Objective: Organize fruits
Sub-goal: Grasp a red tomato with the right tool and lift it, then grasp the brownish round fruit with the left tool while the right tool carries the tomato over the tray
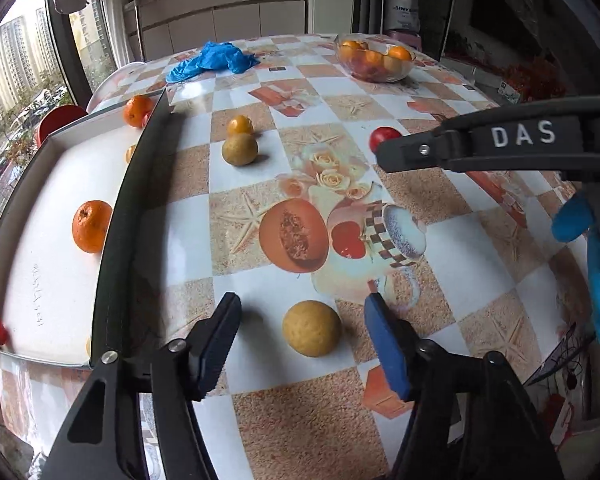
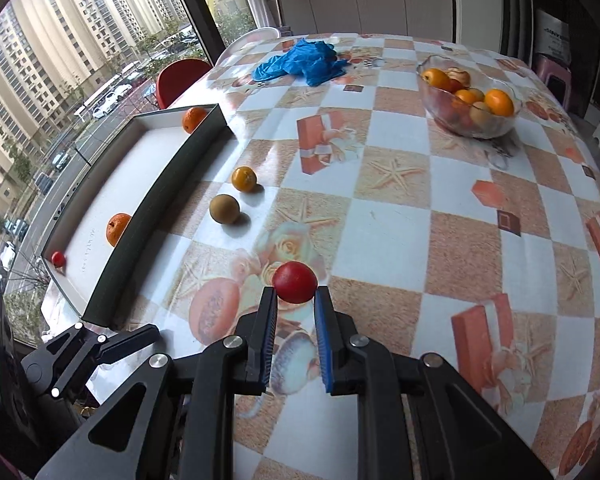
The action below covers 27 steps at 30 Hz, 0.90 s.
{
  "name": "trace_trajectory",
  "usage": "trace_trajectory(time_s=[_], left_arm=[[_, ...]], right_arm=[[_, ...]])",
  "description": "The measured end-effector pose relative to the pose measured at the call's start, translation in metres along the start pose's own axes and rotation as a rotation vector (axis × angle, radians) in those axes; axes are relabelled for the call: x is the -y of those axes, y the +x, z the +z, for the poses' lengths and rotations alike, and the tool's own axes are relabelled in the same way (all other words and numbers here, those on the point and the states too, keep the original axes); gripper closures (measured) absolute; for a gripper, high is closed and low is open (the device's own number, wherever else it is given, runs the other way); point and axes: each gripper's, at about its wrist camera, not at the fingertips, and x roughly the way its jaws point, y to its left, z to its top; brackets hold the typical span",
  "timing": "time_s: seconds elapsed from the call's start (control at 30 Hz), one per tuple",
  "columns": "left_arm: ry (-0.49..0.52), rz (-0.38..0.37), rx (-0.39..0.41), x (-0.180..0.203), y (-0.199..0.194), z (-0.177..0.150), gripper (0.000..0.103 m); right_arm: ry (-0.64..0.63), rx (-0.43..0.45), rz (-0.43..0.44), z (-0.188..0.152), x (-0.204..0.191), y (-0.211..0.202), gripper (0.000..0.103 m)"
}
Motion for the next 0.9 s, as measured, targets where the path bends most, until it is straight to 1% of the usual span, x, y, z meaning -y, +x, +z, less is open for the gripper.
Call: trace_trajectory(time_s=[0.03, 0.07, 0.13, 0.2, 0.23, 0.33, 0.5, 0.63, 0.73, 0.83, 0.9], left_arm=[[0.005, -0.002, 0.001, 0.0, -0.001, 0.0, 0.061], [0.006, -0.009, -0.003, 0.0, -0.002, 0.0, 0.073], [-0.015, -0.035, -0.014, -0.004, -0.003, 0.001, 0.074], [-0.065, -0.096, -0.014, -0.011, -0.007, 0.002, 0.074], [-0.089, -0.115, -0.012, -0.014, -0.011, 0.002, 0.074], [-0.119, -0.127, 0.008, -0.022, -0.024, 0.011, 0.074], [-0.149, -0.127, 0.095, -0.047, -0.056, 0.035, 0.074], [-0.165, -0.061, 0.168, -0.079, -0.083, 0.053, 0.074], [-0.184, 0.006, 0.21, -0.108, -0.099, 0.061, 0.074], [-0.212, 0.078, 0.231, -0.136, -0.105, 0.063, 0.074], [-0.246, 0.102, 0.229, -0.155, -0.104, 0.061, 0.074]], right_arm=[[0.006, 0.002, -0.001, -0.001, 0.003, -0.001, 0.083], [0.01, 0.003, -0.001, -0.002, 0.005, -0.002, 0.083], [0.013, 0.005, -0.002, -0.002, 0.006, -0.003, 0.083], [0.011, 0.013, 0.0, -0.003, 0.005, -0.006, 0.083], [0.009, 0.016, 0.001, -0.002, 0.004, -0.007, 0.083], [-0.006, 0.025, 0.004, -0.001, -0.001, -0.012, 0.083], [-0.032, 0.05, 0.011, 0.008, -0.014, -0.022, 0.083], [-0.073, 0.071, 0.019, 0.02, -0.03, -0.03, 0.083], [-0.11, 0.087, 0.031, 0.032, -0.047, -0.034, 0.083], [-0.149, 0.097, 0.05, 0.043, -0.067, -0.035, 0.083], [-0.176, 0.097, 0.065, 0.049, -0.082, -0.032, 0.083]])
